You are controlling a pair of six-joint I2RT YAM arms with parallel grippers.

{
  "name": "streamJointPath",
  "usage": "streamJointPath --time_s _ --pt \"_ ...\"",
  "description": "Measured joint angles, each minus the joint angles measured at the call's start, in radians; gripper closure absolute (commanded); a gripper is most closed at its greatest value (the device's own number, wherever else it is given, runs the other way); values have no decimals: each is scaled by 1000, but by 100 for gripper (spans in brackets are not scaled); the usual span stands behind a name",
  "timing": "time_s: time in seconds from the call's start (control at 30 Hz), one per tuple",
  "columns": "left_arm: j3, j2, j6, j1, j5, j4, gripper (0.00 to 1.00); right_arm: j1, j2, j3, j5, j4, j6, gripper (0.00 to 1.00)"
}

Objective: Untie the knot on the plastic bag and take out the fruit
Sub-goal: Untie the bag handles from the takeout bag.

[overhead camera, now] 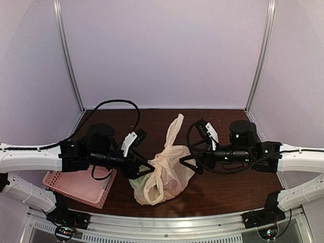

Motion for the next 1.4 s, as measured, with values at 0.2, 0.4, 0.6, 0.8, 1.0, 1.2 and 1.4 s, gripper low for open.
streamJointPath --time_s 0.2,0.4,0.6,0.8,1.0,1.2,1.4 --pt "14 19 0 0 -27 2 35 60 74 45 63 -7 -53 0" --pt "29 20 1 0 -56 5 31 68 139 98 85 -8 -118 0" --pt "29 18 5 0 -75 8 29 68 182 150 76 -25 -164 0" --pt "29 19 7 0 -68 8 34 69 232 185 62 -37 -200 0" --pt "29 40 7 0 -48 21 42 69 261 198 51 -61 -217 0" --pt "30 64 6 0 -21 58 51 76 269 204 48 -78 -225 0" --pt "31 70 3 0 -9 71 66 107 284 204 71 -84 -225 1"
